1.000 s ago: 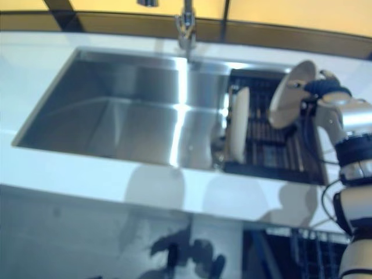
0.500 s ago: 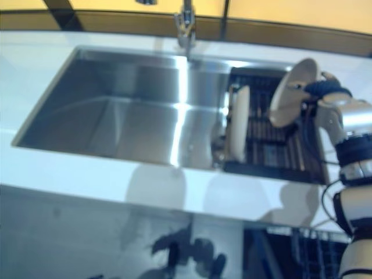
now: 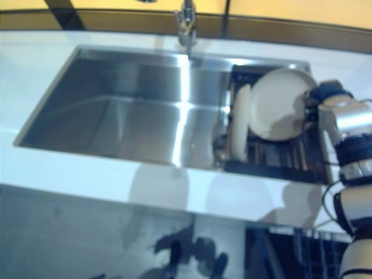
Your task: Take plates into dishwasher
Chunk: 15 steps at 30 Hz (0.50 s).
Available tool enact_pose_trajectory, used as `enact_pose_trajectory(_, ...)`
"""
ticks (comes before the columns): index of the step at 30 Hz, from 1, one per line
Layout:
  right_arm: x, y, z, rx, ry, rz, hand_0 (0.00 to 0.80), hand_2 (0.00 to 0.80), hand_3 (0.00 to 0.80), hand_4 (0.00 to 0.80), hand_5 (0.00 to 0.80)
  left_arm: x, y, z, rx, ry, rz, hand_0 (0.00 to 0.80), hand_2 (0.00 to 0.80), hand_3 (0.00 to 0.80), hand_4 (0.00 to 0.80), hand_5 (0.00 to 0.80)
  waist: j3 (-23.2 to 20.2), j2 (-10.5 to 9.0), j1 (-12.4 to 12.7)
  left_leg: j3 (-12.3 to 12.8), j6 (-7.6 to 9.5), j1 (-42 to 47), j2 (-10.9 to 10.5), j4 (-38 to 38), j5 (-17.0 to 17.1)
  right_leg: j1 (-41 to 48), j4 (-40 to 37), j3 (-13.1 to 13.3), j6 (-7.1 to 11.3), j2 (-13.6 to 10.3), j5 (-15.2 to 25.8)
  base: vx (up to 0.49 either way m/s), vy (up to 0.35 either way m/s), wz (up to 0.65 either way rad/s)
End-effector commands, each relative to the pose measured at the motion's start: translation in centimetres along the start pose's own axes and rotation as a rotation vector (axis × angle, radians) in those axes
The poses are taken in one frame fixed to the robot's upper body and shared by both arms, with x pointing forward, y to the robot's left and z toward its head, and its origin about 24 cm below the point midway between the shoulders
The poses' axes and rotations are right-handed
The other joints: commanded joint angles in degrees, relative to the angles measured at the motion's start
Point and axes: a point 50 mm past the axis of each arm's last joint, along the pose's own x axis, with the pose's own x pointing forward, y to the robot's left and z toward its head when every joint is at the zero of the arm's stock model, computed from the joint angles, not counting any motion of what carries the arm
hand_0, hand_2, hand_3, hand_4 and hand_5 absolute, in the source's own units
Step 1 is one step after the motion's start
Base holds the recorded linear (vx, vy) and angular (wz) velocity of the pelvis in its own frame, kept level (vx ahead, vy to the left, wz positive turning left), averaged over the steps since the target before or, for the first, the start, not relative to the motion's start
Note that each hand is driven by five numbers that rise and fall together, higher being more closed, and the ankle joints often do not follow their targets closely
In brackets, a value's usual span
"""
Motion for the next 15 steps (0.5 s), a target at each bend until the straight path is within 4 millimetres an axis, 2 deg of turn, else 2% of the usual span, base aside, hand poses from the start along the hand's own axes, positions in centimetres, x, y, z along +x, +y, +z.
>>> enact_pose_trajectory(1,-0.3,-3.4,2.2,-0.103,-0.027,-0.099,0.8,0.8,0.8,0.8,0.8,-0.2,-0.5,-2.5,0.037,0.07,-0.012,0.0,0.0,0.0,0.0,0.0,-1.78,0.12,1.43,1.55,-1.32,-0.83,0.71,-0.27,-4.18,-0.05,-0.04,-1.42,1.36,0.01,-3.76,0.0,0.0,0.0)
enact_pose_trajectory(9,-0.4,-4.1,3.3,-0.075,-0.052,-0.151,0.8,0.8,0.8,0.8,0.8,-0.3,-0.7,-2.5,0.055,0.063,-0.027,0.0,0.0,0.0,0.0,0.0,-2.43,0.87,2.17,1.28,-1.38,-1.01,0.56,-0.27,-4.16,0.06,-0.04,-2.17,1.32,-0.19,-4.03,-0.004,0.002,0.0)
enact_pose_trajectory(15,-0.7,-5.3,4.0,-0.057,-0.107,-0.245,0.8,0.8,0.8,0.8,0.8,-0.3,-0.6,-2.6,0.065,0.063,-0.026,0.0,0.0,0.0,0.0,0.0,-3.18,0.45,2.23,1.47,-1.39,-0.28,0.6,-0.27,-4.41,0.82,-0.04,-2.44,1.49,-0.14,-4.2,-0.004,0.001,0.01)
